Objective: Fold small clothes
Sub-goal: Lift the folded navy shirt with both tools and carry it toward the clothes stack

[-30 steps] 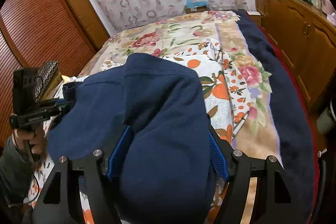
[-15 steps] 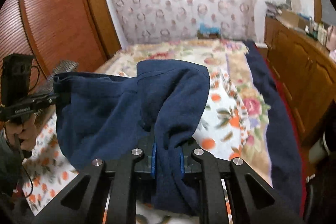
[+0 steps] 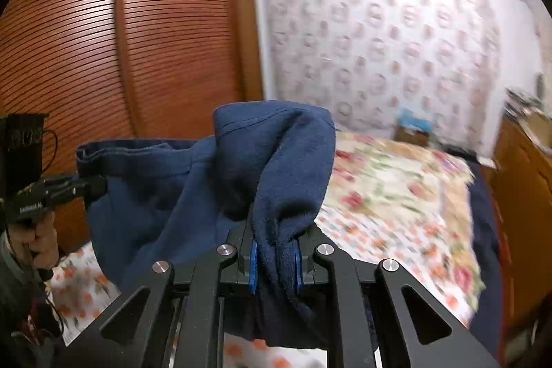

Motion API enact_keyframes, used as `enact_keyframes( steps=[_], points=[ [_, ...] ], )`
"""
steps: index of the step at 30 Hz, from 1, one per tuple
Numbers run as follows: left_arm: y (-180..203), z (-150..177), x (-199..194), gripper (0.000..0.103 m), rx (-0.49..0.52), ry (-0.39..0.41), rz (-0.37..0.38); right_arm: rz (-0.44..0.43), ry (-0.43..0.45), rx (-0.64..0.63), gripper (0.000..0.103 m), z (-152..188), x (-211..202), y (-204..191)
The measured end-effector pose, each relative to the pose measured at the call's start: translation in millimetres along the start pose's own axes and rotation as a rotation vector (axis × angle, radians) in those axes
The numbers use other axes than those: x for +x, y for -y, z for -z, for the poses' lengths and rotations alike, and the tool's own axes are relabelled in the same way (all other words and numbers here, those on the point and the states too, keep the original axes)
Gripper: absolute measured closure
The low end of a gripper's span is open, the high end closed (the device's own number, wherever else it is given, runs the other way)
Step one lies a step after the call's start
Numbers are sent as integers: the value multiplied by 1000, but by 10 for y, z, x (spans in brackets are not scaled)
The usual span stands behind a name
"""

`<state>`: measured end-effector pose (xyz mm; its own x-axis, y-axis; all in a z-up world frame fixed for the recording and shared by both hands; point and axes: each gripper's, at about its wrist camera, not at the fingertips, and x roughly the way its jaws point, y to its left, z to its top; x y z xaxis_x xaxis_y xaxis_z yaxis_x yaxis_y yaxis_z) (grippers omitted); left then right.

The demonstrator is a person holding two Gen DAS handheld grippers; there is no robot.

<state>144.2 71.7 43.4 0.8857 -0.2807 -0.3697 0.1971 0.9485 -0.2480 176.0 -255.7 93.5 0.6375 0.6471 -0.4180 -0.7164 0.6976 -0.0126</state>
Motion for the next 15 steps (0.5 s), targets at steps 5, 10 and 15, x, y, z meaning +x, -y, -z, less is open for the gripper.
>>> enact_keyframes(
  steps=[5, 10, 15],
  points=[
    [-568, 83, -369, 89, -78, 65, -123, -82, 2, -121, 88, -466, 730, -420],
    [-1086, 331, -433, 89, -165, 45, -237, -151, -33, -196, 89, -909, 1692, -706],
    [-1439, 708, -432, 89, -238, -1, -305, -161, -103, -312, 89, -1100, 2597, -1031]
  ],
)
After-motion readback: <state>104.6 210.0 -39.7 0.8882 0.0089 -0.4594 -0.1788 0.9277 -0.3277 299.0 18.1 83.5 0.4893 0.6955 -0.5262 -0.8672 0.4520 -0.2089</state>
